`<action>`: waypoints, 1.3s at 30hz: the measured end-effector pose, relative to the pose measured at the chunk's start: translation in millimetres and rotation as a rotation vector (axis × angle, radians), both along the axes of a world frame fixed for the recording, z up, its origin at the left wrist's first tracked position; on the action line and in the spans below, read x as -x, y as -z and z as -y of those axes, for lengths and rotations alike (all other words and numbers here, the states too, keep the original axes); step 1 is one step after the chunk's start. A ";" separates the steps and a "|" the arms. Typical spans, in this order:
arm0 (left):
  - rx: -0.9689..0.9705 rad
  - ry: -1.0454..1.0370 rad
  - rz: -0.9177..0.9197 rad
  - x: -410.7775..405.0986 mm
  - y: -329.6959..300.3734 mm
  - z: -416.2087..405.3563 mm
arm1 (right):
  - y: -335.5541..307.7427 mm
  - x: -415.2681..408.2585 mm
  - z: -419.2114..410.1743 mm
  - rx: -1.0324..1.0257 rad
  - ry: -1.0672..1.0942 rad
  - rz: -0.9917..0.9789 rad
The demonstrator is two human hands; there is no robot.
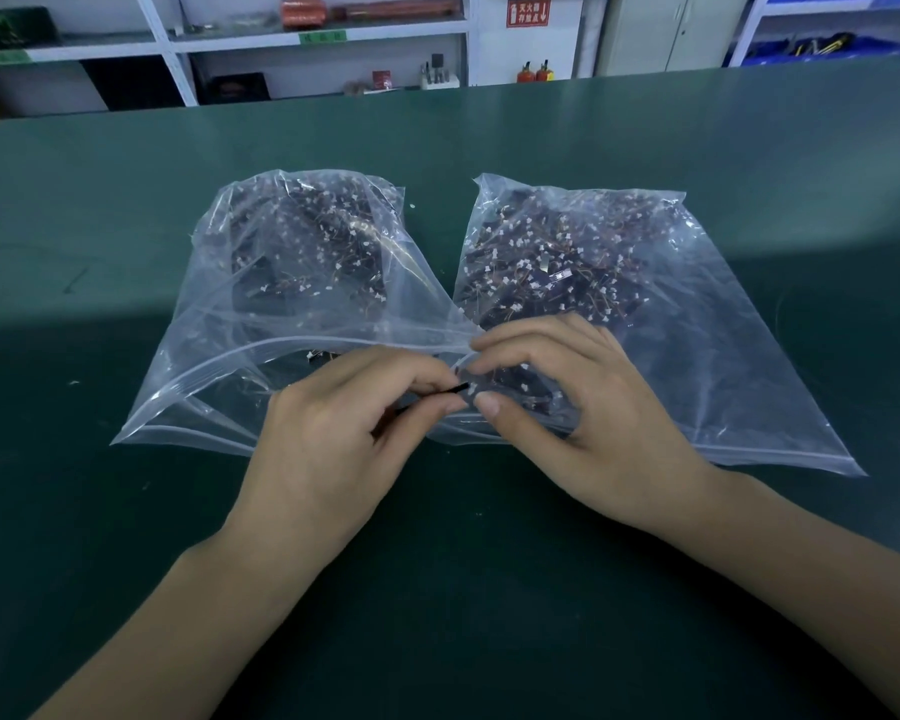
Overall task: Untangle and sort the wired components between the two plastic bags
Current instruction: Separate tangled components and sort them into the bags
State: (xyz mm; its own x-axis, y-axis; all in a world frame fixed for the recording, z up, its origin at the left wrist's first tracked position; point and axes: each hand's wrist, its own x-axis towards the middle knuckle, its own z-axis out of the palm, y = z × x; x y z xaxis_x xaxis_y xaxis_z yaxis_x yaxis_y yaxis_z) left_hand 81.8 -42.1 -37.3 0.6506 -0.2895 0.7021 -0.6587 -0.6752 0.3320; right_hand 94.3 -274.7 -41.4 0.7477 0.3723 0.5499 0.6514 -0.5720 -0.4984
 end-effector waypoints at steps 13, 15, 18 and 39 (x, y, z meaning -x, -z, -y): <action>0.098 0.136 -0.013 4.4 2.4 8.8 | 3.2 -3.9 -0.9 -0.265 -0.107 0.011; 0.127 0.129 -0.037 6.8 2.4 10.1 | 1.7 -2.6 -0.7 -0.291 -0.129 0.004; 0.176 0.038 -0.072 9.5 0.8 11.2 | 0.1 0.0 -1.1 -0.330 -0.157 -0.006; 0.107 0.040 -0.050 5.7 -0.6 6.4 | -0.9 -0.2 -1.1 -0.308 -0.118 -0.049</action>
State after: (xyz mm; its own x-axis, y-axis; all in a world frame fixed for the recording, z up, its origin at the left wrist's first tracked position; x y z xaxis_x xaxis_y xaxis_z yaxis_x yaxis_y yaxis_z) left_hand 76.1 -48.5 -36.7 0.6751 -0.2408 0.6973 -0.6651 -0.6076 0.4341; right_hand 94.5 -273.6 -40.5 0.7376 0.2804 0.6143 0.6752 -0.3116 -0.6686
